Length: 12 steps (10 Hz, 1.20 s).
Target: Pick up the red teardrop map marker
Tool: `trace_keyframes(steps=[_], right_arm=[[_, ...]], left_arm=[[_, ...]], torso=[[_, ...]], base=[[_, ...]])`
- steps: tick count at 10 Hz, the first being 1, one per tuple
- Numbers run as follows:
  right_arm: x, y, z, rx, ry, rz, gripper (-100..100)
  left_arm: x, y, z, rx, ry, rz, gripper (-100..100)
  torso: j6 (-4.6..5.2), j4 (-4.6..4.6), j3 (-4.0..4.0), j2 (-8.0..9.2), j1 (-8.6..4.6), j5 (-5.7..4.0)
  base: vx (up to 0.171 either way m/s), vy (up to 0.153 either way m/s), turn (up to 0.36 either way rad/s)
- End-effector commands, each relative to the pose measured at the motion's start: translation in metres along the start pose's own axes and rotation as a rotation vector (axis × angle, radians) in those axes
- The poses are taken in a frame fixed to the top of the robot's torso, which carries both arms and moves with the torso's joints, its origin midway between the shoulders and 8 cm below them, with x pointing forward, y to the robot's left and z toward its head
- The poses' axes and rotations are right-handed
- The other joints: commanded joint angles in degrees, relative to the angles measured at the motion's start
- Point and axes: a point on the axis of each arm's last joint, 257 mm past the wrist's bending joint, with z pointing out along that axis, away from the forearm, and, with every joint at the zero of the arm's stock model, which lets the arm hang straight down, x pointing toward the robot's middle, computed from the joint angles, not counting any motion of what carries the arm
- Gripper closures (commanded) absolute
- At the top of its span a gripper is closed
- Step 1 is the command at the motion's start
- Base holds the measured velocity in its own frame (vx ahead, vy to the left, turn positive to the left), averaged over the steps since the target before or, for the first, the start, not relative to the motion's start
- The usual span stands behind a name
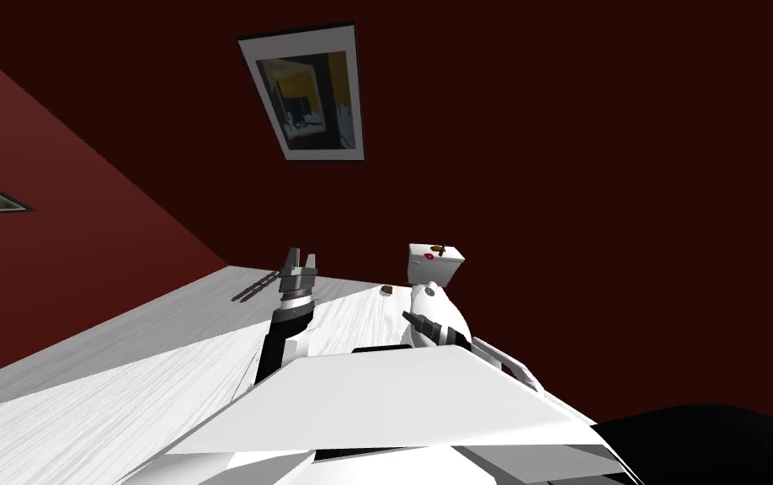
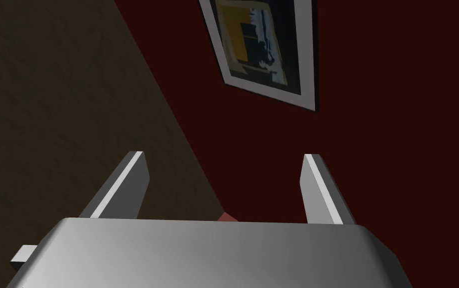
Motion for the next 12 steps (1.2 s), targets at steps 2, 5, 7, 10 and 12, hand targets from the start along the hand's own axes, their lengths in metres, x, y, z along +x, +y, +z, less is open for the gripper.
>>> trace_keyframes(steps=[2, 5, 7, 10, 12], right_arm=[[0.020, -0.028, -0.019, 0.078, 0.080, -0.035, -100], [0.031, -0.059, -0.045, 0.161, 0.158, -0.081, -100], [0.041, -0.084, -0.069, 0.235, 0.221, -0.116, -100], [0.043, -0.114, -0.103, 0.324, 0.294, -0.167, -100], [0.046, -0.137, -0.129, 0.396, 0.346, -0.203, -100]], left_arm=[[0.000, 0.000, 0.000, 0.000, 0.000, 0.000, 0], [0.000, 0.000, 0.000, 0.000, 0.000, 0.000, 0], [0.000, 0.000, 0.000, 0.000, 0.000, 0.000, 0], [0.000, 0.000, 0.000, 0.000, 0.000, 0.000, 0], [0.000, 0.000, 0.000, 0.000, 0.000, 0.000, 0]], torso=[[0.01, -0.03, -0.09, -0.17, 0.07, 0.00], [-0.05, -0.03, -0.06, -0.10, 0.06, 0.00], [0.02, -0.04, -0.12, -0.21, 0.13, 0.02], [-0.03, -0.05, -0.12, -0.21, 0.08, 0.01], [0.02, -0.06, -0.18, -0.31, 0.08, 0.01]], base=[[-0.050, -0.022, 0.132], [-0.079, -0.018, 0.198], [-0.042, 0.000, 0.113], [-0.050, -0.014, 0.186], [-0.024, -0.007, 0.111]])
